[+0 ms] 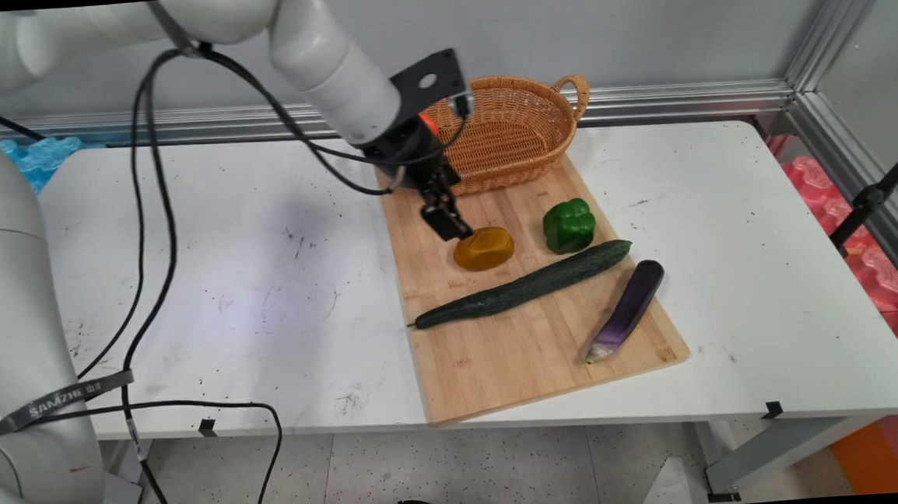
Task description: Pick up the potato from the cutting board
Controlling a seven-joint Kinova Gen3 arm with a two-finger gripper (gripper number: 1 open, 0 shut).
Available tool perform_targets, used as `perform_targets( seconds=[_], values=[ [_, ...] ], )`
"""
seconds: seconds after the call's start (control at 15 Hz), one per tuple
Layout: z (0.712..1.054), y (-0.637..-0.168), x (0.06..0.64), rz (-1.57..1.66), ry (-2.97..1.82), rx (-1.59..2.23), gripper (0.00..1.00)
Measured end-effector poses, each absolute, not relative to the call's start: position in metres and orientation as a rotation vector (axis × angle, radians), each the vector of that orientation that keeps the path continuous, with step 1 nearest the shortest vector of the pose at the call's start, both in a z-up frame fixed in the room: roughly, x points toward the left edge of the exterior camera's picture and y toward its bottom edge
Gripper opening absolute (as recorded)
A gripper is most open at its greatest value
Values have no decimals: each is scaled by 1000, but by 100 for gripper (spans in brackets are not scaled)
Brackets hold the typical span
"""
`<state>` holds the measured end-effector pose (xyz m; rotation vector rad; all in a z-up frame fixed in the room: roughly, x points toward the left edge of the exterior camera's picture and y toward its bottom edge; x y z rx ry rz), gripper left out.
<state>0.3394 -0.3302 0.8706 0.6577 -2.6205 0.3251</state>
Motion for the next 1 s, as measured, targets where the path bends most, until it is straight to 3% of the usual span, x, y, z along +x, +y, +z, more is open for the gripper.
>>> perform_targets(
  seconds=[1.0],
  values=[
    [804, -346, 312, 335, -2563, 712, 100]
  ],
)
